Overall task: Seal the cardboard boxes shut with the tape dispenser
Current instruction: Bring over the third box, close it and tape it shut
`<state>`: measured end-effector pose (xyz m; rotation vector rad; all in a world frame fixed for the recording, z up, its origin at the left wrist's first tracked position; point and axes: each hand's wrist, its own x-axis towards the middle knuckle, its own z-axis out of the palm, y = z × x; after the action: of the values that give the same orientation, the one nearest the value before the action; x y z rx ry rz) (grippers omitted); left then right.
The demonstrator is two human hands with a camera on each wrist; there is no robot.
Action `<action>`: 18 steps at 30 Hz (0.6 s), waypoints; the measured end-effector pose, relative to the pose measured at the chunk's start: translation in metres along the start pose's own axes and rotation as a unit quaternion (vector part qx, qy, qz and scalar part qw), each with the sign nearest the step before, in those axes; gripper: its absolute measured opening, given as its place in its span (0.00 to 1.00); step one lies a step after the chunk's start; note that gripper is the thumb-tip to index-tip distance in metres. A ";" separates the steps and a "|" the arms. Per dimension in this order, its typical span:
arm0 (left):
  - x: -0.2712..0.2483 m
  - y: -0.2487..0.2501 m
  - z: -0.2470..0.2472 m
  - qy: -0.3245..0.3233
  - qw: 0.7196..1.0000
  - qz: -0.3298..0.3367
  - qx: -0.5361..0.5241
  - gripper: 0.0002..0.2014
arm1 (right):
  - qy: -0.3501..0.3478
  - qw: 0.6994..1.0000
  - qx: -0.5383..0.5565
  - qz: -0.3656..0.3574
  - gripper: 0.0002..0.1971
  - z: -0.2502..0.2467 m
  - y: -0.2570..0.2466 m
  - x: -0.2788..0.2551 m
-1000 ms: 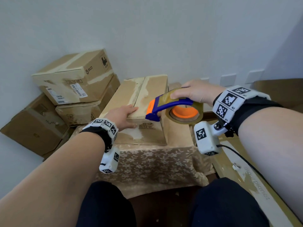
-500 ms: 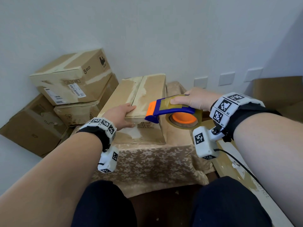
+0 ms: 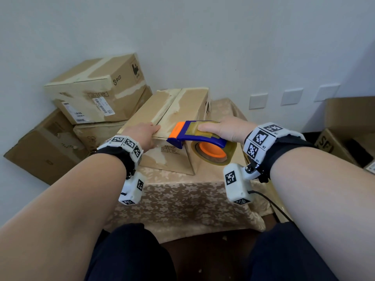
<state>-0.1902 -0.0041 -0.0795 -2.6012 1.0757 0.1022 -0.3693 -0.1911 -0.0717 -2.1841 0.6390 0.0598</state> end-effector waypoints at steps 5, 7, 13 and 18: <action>0.004 0.001 0.004 0.032 0.992 0.063 -0.109 0.36 | 0.000 1.000 0.010 -0.005 0.31 0.012 -0.009 0.009; 0.004 0.005 0.008 0.042 0.983 0.077 -0.160 0.34 | -0.003 1.000 0.013 -0.007 0.30 0.014 -0.007 0.010; 0.006 0.016 0.008 0.061 0.986 0.061 -0.143 0.32 | -0.002 0.997 0.068 -0.029 0.32 0.018 0.006 0.009; -0.002 0.020 0.009 0.073 0.984 0.074 -0.143 0.27 | -0.013 0.990 0.133 -0.055 0.22 0.017 0.014 0.001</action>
<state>-0.2045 -0.0129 -0.0934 -2.8123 1.4003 0.1076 -0.3722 -0.1856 -0.0931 -1.9533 0.4806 -0.0523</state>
